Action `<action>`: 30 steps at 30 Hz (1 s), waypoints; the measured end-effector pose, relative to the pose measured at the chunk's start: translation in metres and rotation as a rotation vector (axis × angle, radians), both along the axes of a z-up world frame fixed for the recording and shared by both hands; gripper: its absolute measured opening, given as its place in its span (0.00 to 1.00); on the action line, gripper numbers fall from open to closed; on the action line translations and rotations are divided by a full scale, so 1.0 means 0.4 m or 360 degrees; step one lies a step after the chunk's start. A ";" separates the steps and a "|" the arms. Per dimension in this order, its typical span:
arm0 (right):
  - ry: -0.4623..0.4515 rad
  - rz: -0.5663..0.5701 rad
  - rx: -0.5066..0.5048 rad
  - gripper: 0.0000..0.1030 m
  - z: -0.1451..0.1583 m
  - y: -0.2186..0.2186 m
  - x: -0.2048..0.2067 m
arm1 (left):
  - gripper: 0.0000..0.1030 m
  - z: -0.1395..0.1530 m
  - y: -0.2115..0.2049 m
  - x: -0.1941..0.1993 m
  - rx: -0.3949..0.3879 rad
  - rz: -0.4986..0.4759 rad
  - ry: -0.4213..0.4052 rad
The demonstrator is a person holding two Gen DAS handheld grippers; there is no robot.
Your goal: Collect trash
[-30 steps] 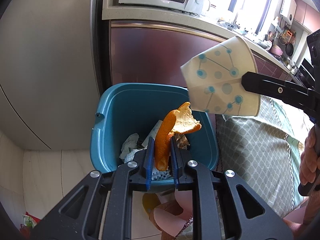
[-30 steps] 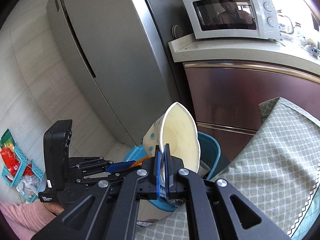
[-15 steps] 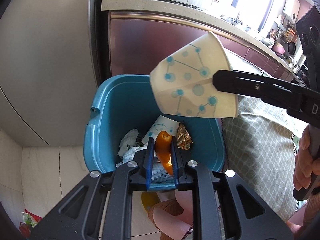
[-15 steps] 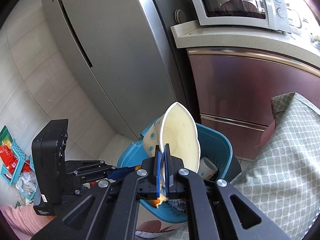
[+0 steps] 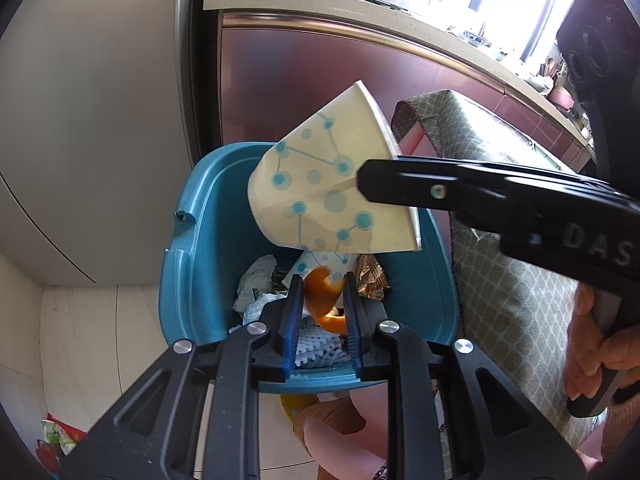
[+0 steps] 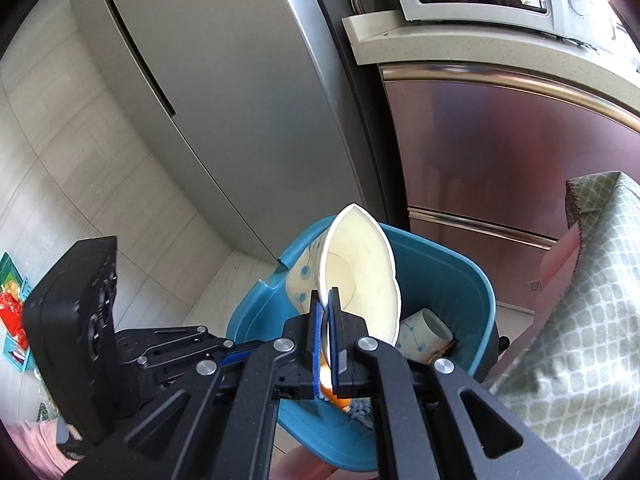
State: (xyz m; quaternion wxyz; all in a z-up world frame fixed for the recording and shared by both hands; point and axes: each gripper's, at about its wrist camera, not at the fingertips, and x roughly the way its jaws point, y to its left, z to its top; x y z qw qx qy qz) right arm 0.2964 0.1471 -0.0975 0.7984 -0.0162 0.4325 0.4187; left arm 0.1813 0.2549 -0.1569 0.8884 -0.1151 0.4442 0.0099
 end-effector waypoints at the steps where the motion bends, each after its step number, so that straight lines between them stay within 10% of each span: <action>1: 0.0014 0.0002 0.0002 0.05 -0.004 0.005 0.004 | 0.19 0.001 0.001 -0.006 0.0002 0.0002 -0.0004; 15: 0.0081 -0.0025 0.0026 0.10 -0.029 -0.013 -0.001 | 0.31 0.030 0.009 -0.028 -0.0022 0.0017 -0.0078; 30: -0.0080 -0.0116 0.0113 0.34 0.011 -0.149 -0.118 | 0.64 0.125 -0.018 -0.115 0.0024 0.0018 -0.0283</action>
